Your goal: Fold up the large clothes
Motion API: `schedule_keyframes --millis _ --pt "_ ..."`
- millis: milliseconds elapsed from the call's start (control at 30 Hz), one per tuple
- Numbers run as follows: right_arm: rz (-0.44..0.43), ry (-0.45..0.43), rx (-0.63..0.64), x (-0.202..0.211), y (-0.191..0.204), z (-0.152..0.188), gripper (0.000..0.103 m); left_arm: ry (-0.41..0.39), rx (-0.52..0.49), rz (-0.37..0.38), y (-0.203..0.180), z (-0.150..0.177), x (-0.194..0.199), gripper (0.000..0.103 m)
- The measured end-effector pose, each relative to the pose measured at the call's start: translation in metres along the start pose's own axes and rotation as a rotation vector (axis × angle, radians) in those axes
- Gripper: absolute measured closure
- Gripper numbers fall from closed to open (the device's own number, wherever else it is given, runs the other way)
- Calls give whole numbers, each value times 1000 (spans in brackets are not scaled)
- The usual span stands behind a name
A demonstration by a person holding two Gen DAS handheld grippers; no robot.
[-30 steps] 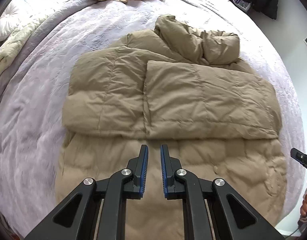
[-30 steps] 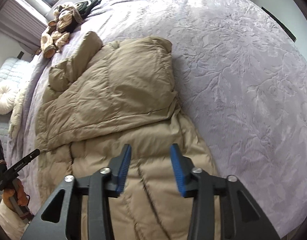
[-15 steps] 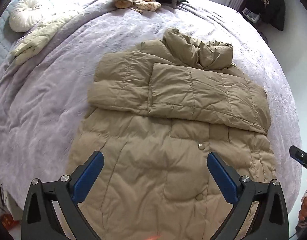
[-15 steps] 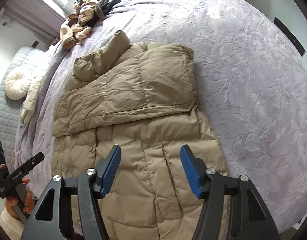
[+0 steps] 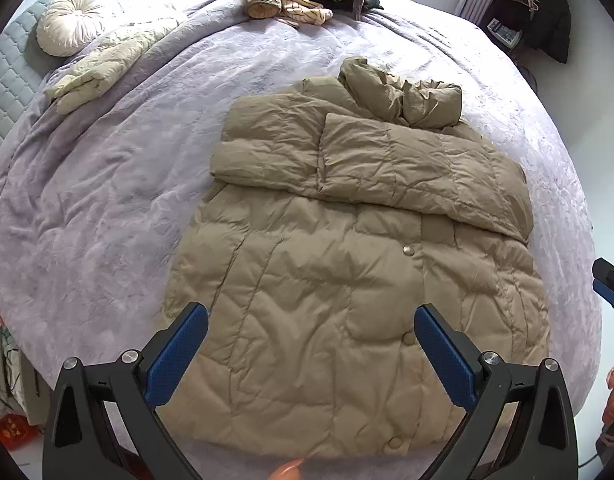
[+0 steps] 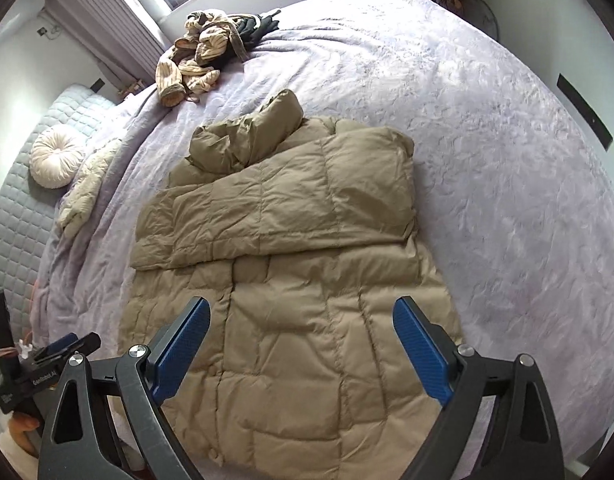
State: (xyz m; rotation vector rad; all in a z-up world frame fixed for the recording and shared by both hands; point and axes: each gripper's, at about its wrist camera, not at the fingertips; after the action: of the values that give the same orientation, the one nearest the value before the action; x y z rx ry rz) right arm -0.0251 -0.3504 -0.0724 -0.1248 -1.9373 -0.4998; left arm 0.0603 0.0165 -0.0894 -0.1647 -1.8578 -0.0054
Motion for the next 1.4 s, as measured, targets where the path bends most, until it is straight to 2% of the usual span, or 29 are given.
schedule_keyframes --millis 300,467,733,1000,1167,1400 --pt "40 49 -38 5 11 52 9 31 -26 13 30 51 8 0" --pt "-5 59 -106 17 13 79 9 29 -17 10 42 69 19 0" --pt "-38 68 -139 30 21 110 9 43 -20 15 56 92 25 0" --pt "-57 80 -215 39 14 140 9 60 -35 28 61 110 28 0" --pt "-69 134 -274 32 6 154 9 48 -20 39 64 116 37 0" --pt "-101 219 -301 17 -3 159 9 75 17 10 62 127 27 0"
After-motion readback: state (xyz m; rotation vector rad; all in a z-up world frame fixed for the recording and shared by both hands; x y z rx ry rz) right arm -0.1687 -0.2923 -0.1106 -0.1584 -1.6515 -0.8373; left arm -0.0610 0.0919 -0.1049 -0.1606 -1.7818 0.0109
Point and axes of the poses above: each gripper's, at about its wrist camera, not at the fingertips, and x roughly against the way its jaws point, y to its left, z to its underside, and after that the axes turned 3 degrees about y, right-handed
